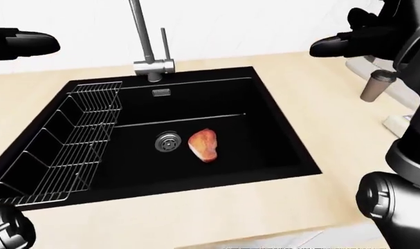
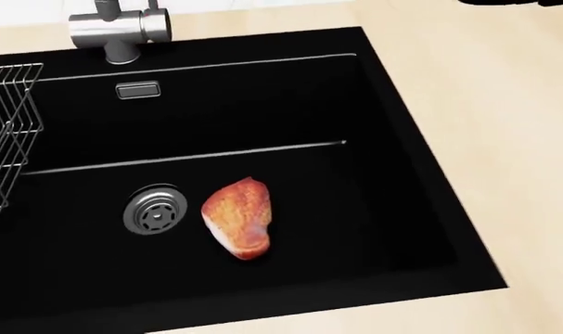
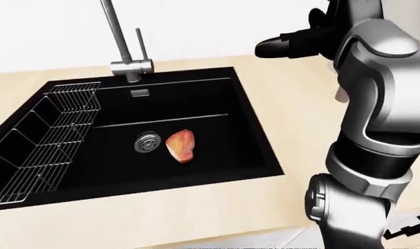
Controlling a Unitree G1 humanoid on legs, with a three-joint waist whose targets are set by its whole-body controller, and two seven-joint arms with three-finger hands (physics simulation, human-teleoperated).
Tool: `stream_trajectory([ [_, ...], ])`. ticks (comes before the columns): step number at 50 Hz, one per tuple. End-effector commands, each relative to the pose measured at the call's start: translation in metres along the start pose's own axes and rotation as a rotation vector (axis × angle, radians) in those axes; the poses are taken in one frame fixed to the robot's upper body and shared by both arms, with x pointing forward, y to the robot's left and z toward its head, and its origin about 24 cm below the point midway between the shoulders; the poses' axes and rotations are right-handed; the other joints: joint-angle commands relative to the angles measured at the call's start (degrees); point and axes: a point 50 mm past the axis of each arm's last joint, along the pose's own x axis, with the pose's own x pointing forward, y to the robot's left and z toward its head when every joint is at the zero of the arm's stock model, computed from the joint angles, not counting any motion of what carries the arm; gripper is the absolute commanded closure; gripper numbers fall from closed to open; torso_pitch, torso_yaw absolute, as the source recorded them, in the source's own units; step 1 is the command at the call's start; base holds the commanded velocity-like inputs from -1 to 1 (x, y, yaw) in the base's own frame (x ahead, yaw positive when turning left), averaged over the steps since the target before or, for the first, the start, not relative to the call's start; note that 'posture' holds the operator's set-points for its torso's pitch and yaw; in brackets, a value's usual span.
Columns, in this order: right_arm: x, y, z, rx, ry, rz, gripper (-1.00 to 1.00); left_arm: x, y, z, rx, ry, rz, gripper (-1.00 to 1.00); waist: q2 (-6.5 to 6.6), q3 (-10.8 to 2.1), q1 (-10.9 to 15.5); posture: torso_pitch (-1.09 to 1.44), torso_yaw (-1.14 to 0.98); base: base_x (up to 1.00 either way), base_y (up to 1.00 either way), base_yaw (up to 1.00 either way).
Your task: Turn the sink spout to the right.
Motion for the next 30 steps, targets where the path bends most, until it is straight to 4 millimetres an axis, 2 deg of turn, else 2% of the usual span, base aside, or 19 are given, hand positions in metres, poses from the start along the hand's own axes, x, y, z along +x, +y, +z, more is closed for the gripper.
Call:
stream_trajectory([
  [1, -0.0044, -0.0025, 0.0149, -0.006, -0.073, -0.012, -1.00, -0.0045, 0.0034, 0.0135, 0.001, -0.067, 0.014, -1.00, 0.17, -1.26, 0.01, 0.00, 0.00, 0.00, 0.00, 0.00],
  [7, -0.0038, -0.0017, 0.0166, -0.008, -0.074, -0.011, -1.00, -0.0046, 0.0028, 0.0142, 0.002, -0.065, 0.012, -1.00, 0.45, -1.30, 0.02, -0.01, 0.00, 0.00, 0.00, 0.00],
  [12, -0.0036, -0.0015, 0.0188, -0.011, -0.076, -0.011, -1.00, -0.0052, 0.0040, 0.0144, 0.002, -0.063, 0.014, -1.00, 0.48, -1.88, 0.09, -0.04, 0.00, 0.00, 0.00, 0.00],
  [30, -0.0038, -0.0017, 0.0195, -0.013, -0.078, -0.010, -1.00, -0.0033, -0.0007, 0.0135, 0.005, -0.061, 0.005, -1.00, -0.07, -6.56, 0.76, -0.18, 0.00, 0.00, 0.00, 0.00],
])
